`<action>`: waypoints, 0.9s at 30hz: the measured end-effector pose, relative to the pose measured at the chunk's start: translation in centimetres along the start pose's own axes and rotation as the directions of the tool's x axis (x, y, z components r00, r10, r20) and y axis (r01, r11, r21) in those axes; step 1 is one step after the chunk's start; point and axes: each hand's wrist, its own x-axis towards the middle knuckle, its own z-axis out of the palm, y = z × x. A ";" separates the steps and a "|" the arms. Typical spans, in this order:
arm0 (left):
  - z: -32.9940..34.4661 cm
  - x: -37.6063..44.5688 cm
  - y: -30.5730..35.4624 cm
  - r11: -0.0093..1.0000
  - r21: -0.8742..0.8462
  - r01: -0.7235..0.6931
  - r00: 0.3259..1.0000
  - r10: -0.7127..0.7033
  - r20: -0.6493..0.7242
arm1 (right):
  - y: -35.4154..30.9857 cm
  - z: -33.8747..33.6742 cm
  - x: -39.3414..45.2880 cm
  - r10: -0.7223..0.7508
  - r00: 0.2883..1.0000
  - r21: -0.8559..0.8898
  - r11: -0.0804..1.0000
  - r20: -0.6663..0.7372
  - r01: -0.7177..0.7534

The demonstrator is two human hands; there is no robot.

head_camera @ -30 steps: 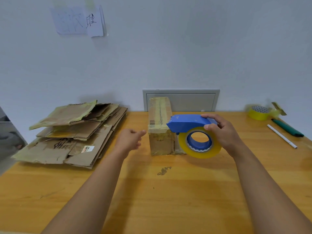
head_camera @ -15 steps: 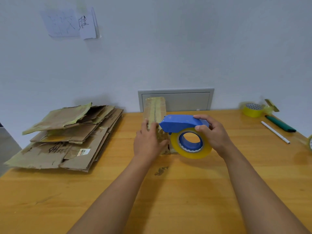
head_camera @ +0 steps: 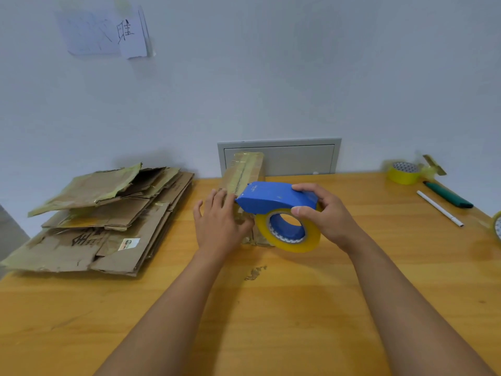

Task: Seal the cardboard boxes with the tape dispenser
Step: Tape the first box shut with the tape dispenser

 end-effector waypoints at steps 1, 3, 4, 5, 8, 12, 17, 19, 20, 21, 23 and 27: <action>0.0 0.1 -0.2 1.000 0.000 -0.011 1.000 0.011 0.008 | -0.1 0.0 0.0 -0.002 1.000 -0.001 1.000 0.004 0.002; -0.1 0.2 -0.7 1.000 0.011 -0.027 0.999 0.027 0.018 | -0.3 -0.1 0.1 -0.008 1.000 0.003 1.000 0.011 0.008; -0.2 0.3 -1.0 0.999 0.016 -0.032 0.999 0.032 0.023 | -0.4 -0.1 0.1 -0.012 1.000 0.003 1.000 0.013 0.012; -0.2 0.4 -1.3 0.999 0.018 -0.035 0.999 0.034 0.030 | -0.5 -0.2 0.1 -0.013 1.000 0.001 1.000 0.017 0.013; -0.3 0.6 -2.5 0.999 0.029 -0.043 0.998 0.042 0.049 | -0.7 -0.4 -0.1 -0.009 0.999 -0.013 1.000 0.030 0.010; -0.4 0.8 -3.9 0.999 0.040 -0.029 0.999 0.027 0.040 | -0.4 -0.8 -0.4 -0.009 1.000 -0.016 1.000 0.021 0.009; -0.1 0.1 -3.4 0.991 0.067 -0.115 0.993 0.116 -0.023 | -0.2 -0.3 -0.6 -0.008 0.999 -0.055 0.998 0.049 0.011; -0.2 -0.2 -3.6 0.986 0.059 -0.156 0.988 0.157 -0.007 | -0.1 -0.2 -0.7 -0.006 0.999 -0.070 0.997 0.052 0.010; -0.4 -0.2 -3.9 0.984 0.054 -0.172 0.985 0.171 0.007 | 0.0 -0.1 -0.7 -0.008 0.998 -0.078 0.997 0.056 0.012; -0.6 0.0 -4.1 0.982 0.051 -0.182 0.983 0.181 0.026 | 0.0 0.0 -0.6 -0.009 0.998 -0.088 0.996 0.062 0.014; -1.2 0.4 -4.3 0.979 0.062 -0.192 0.980 0.188 0.064 | -0.1 0.2 -0.4 -0.008 0.997 -0.109 0.994 0.082 0.017; -2.3 1.3 -4.3 0.977 0.040 -0.209 0.977 0.206 0.060 | -0.9 0.3 0.5 -0.015 0.996 -0.130 0.991 0.086 0.026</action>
